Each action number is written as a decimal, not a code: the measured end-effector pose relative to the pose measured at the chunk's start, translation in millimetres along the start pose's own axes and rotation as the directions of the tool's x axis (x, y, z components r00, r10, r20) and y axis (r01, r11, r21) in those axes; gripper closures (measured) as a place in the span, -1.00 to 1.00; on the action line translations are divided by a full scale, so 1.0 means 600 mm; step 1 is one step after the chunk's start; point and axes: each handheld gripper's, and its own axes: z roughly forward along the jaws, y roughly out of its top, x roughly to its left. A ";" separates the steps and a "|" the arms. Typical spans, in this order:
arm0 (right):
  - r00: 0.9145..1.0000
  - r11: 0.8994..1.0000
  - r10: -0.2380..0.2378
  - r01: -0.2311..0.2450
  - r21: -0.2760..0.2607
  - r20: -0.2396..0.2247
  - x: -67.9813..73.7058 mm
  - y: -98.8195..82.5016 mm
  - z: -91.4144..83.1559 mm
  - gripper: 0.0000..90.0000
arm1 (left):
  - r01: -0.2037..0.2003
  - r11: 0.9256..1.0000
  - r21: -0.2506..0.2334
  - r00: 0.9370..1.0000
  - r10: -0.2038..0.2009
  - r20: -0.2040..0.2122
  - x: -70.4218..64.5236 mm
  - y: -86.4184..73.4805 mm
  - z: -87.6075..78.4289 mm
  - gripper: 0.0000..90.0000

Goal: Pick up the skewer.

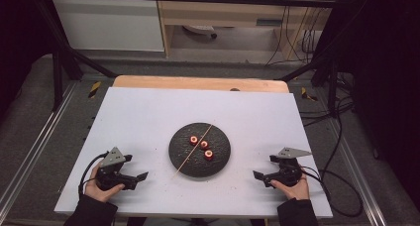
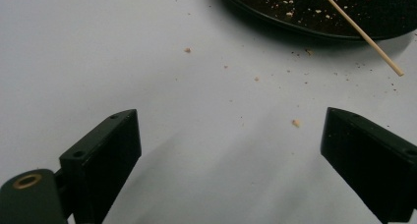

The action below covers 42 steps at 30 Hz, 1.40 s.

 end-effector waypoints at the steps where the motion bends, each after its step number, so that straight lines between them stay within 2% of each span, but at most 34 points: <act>1: 1.000 1.000 0.000 0.000 -0.004 -0.001 0.000 0.000 -0.001 -0.97 | 0.001 1.000 0.000 1.000 -0.001 0.000 0.000 0.001 0.000 -0.82; 25: 1.000 1.000 0.004 -0.004 0.001 -0.002 0.001 0.000 0.000 -0.98 | -0.008 1.000 0.016 1.000 0.008 0.005 -0.020 0.021 0.008 -0.86; 37: 1.000 1.000 0.005 -0.005 0.000 0.001 0.001 0.000 -0.001 -0.98 | -0.009 1.000 0.029 1.000 0.009 0.006 -0.033 0.040 0.014 -0.85; 42: 1.000 1.000 0.004 -0.004 0.000 0.003 0.001 0.000 -0.002 -0.98 | -0.022 0.999 0.035 1.000 0.022 0.007 -0.042 0.051 0.017 -0.85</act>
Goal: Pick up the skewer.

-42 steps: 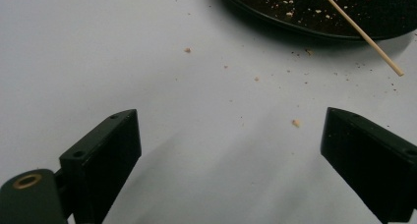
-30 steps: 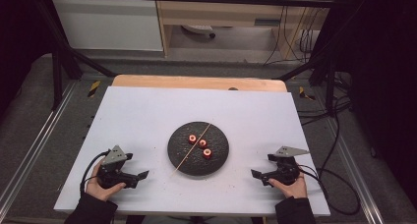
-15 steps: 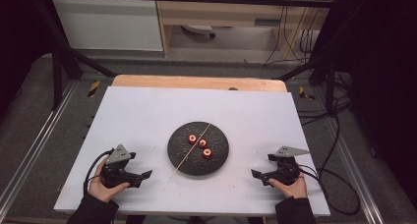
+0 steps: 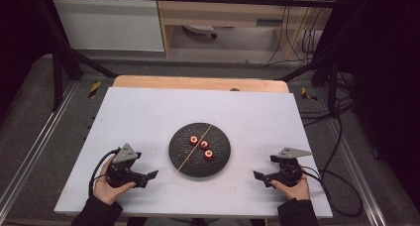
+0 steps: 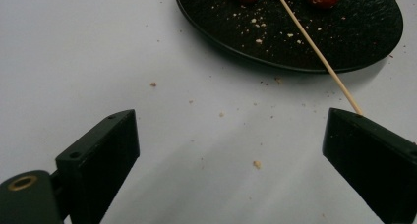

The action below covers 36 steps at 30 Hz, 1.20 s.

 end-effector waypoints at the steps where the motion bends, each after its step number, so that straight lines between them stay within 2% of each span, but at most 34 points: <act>1: 1.000 1.000 0.000 0.000 0.000 0.000 0.000 0.000 -0.001 -0.98 | -0.001 1.000 0.002 1.000 0.001 0.001 -0.002 0.003 0.001 -0.85; 20: 1.000 1.000 0.006 -0.006 0.003 0.000 0.000 0.000 0.001 -0.98 | -0.001 1.000 0.013 1.000 0.001 0.000 -0.026 0.053 0.015 -0.81; 36: 1.000 1.000 0.006 -0.006 0.008 -0.002 0.001 0.000 0.002 -0.98 | -0.038 0.996 0.085 0.999 0.037 0.009 -0.063 0.102 0.064 -0.75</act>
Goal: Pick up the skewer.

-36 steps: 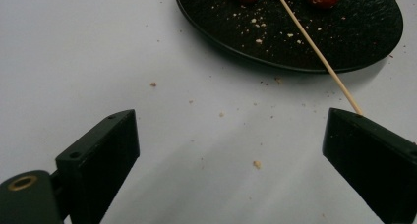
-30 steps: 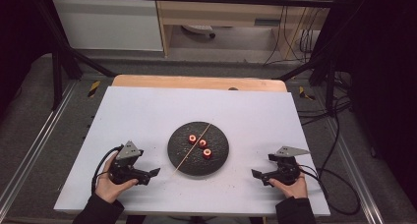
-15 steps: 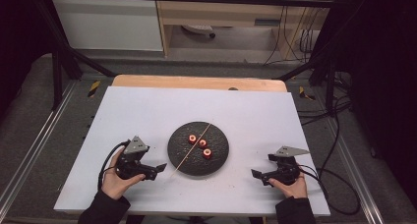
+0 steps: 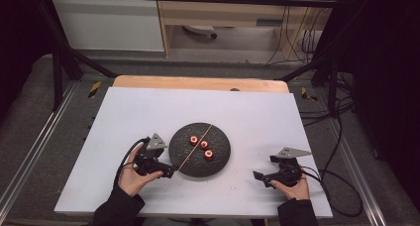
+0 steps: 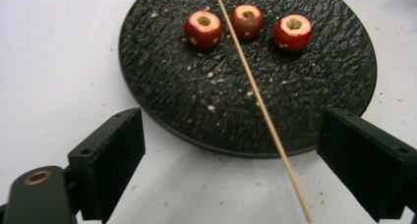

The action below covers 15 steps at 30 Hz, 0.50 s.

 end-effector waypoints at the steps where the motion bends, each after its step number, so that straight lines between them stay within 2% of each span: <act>1: 1.000 1.000 0.000 0.000 0.000 0.000 0.000 0.000 0.000 -0.98 | -0.001 1.000 0.003 1.000 0.001 0.001 -0.002 0.002 0.002 -0.75; 15: 1.000 1.000 -0.004 0.004 0.002 -0.002 0.000 0.000 0.000 -0.98 | -0.005 0.997 0.080 1.000 0.005 0.000 -0.019 0.032 0.040 -0.46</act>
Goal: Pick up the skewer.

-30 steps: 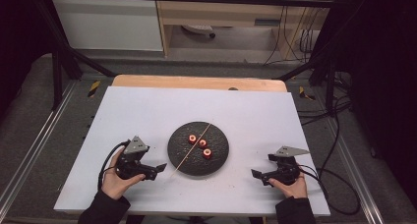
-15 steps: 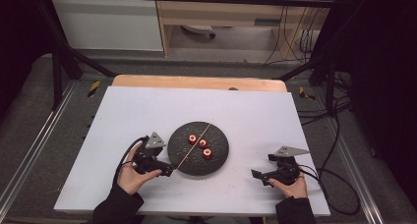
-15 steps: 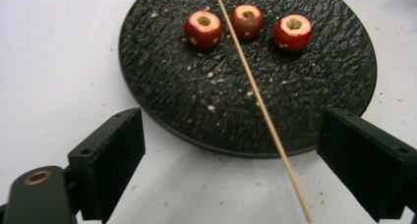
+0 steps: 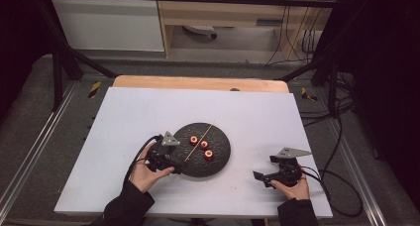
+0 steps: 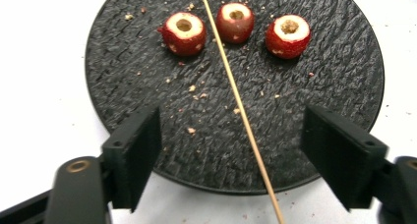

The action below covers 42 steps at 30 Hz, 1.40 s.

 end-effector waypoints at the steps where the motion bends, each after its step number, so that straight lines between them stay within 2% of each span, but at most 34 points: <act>1: 1.000 1.000 0.001 -0.001 0.000 -0.001 0.000 0.000 0.000 -0.98 | 0.003 1.000 0.005 1.000 -0.003 0.002 -0.001 0.001 0.002 -0.40; 5: 1.000 1.000 -0.005 0.005 0.002 0.000 0.000 0.000 0.001 -0.98 | 0.009 0.999 0.034 1.000 -0.008 -0.004 -0.004 0.008 0.010 -0.31; 9: 1.000 1.000 -0.005 0.005 0.003 -0.001 -0.001 0.000 0.001 -0.98 | 0.018 0.998 0.054 1.000 -0.018 -0.016 -0.004 0.013 0.016 -0.09; 12: 1.000 1.000 -0.003 0.003 0.003 -0.002 0.000 0.000 0.001 -0.98 | 0.032 0.997 0.073 0.999 -0.032 -0.007 -0.004 0.016 0.020 0.04; 13: 1.000 1.000 -0.003 0.003 0.003 -0.002 0.000 0.000 0.001 -0.98 | 0.034 0.996 0.077 0.999 -0.034 -0.008 -0.005 0.016 0.021 0.04; 20: 1.000 1.000 -0.004 0.004 0.003 -0.002 -0.001 0.000 0.000 -0.98 | 0.041 0.993 0.109 0.999 -0.040 -0.007 -0.011 0.020 0.026 0.36; 29: 1.000 1.000 -0.004 0.004 0.004 -0.004 -0.001 0.000 0.001 -0.98 | 0.039 0.987 0.154 0.999 -0.037 -0.012 -0.020 0.030 0.035 0.62; 39: 1.000 1.000 -0.003 0.003 0.006 -0.006 0.000 0.000 0.001 -0.98 | 0.043 0.979 0.198 0.998 -0.033 -0.052 -0.025 0.039 0.045 0.78; 42: 1.000 1.000 -0.002 0.002 0.005 -0.008 0.000 0.000 0.001 -0.98 | 0.042 0.979 0.200 0.998 -0.030 -0.062 -0.025 0.038 0.046 0.82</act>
